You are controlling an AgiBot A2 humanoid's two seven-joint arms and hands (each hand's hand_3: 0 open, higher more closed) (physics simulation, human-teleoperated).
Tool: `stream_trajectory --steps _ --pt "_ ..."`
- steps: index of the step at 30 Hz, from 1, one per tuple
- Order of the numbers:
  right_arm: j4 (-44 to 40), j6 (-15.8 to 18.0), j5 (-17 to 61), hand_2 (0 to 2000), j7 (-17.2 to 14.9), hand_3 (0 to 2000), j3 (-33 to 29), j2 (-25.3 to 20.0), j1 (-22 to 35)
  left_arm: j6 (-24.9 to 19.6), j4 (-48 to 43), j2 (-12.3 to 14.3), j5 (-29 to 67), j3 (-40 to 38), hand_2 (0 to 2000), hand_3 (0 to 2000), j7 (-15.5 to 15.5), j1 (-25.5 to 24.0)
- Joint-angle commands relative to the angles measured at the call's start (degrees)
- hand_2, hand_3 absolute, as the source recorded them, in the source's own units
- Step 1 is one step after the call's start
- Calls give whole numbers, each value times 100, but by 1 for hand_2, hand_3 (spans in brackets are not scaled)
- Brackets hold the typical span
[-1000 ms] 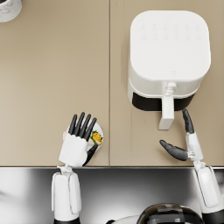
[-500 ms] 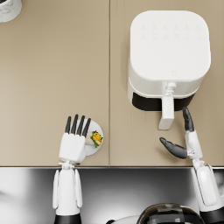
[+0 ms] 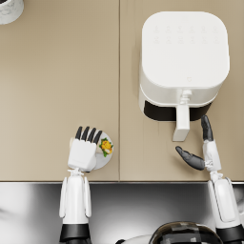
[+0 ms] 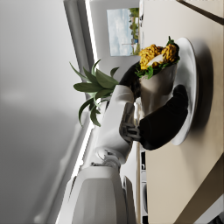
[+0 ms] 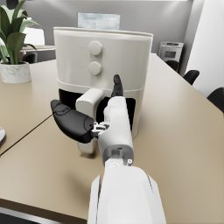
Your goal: Pick up the chicken rolls and place it into the air fryer
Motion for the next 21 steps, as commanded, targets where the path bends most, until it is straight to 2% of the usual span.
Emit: stream_trajectory --steps 1,3,4,6,10,12,15,17,19,21 --pt "-510 0 0 0 0 0 84 -41 91 192 129 0 2 63 2000 1307 -27 -4" --pt "-972 0 0 0 0 0 138 -90 179 339 -302 3 7 17 2000 1960 -20 13" --pt "-1184 0 0 0 0 0 191 -118 230 295 -516 11 9 -12 2000 2000 9 24" --pt "-1597 0 0 0 0 0 278 -188 373 391 -956 32 13 -5 2000 2000 229 135" --pt "-2182 0 0 0 0 0 350 -329 671 912 -1618 71 13 -4 2000 2000 1065 344" --pt "-2429 0 0 0 0 0 368 -386 789 1113 -1796 89 11 24 2000 2000 1363 398" --pt "-2901 6 0 0 6 0 425 -463 942 1252 -1999 126 10 34 2000 2000 1560 455" --pt "-2997 153 -1 0 21 0 511 -501 988 1296 -2127 142 9 11 2000 2000 1615 479" --pt "-2858 154 0 0 283 0 574 -538 1004 1311 -2256 159 9 12 2000 2000 1643 511" --pt "-2702 13 1 0 384 0 609 -575 1020 1319 -2305 174 8 12 2000 2000 1657 538"
